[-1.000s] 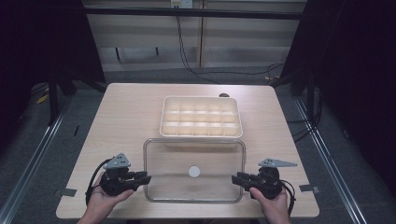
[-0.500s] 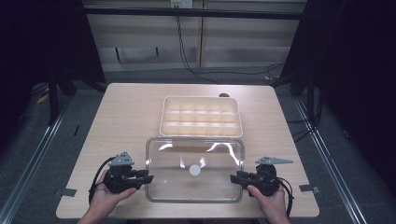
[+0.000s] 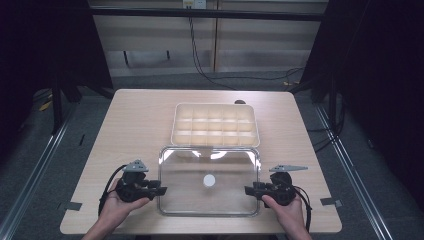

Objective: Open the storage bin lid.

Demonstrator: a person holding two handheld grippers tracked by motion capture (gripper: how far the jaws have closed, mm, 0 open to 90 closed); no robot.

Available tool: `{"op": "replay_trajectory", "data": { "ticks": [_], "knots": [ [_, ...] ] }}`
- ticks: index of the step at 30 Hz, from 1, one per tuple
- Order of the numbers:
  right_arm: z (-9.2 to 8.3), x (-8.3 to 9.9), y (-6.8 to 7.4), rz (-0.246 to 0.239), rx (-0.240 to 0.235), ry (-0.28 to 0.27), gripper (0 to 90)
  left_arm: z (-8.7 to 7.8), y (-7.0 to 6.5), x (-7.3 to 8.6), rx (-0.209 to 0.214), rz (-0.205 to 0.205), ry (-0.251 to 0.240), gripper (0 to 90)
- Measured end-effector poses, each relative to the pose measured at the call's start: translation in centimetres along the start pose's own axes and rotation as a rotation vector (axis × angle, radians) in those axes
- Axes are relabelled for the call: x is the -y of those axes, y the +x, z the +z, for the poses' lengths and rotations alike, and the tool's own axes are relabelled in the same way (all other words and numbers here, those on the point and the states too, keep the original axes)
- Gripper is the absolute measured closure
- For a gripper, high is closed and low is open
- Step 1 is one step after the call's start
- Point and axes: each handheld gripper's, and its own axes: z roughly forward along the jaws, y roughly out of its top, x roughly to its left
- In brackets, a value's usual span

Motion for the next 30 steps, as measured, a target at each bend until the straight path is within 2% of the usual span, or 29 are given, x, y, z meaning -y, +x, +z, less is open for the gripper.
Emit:
{"op": "replay_trajectory", "data": {
  "ticks": [10,17,19,22,30],
  "knots": [
    [0.3,-0.3,-0.3,0.012,0.005,0.031,50.1,0.4,0.4,-0.4,0.021,-0.015,0.050,61.3],
    [0.5,-0.3,-0.5,0.018,0.006,0.038,49.1,1.0,0.4,-0.5,0.020,-0.009,0.062,58.6],
    [0.6,-0.3,-0.6,0.021,0.014,0.047,47.4,1.2,0.3,-0.3,0.016,-0.016,0.049,57.8],
    [0.8,-0.1,-0.7,0.020,0.010,0.054,46.0,1.1,0.2,-0.2,0.006,-0.004,0.057,57.7],
    [0.7,0.3,-0.5,0.018,0.012,0.065,45.5,1.1,0.0,0.1,0.011,-0.007,0.066,57.7]
  ]
}}
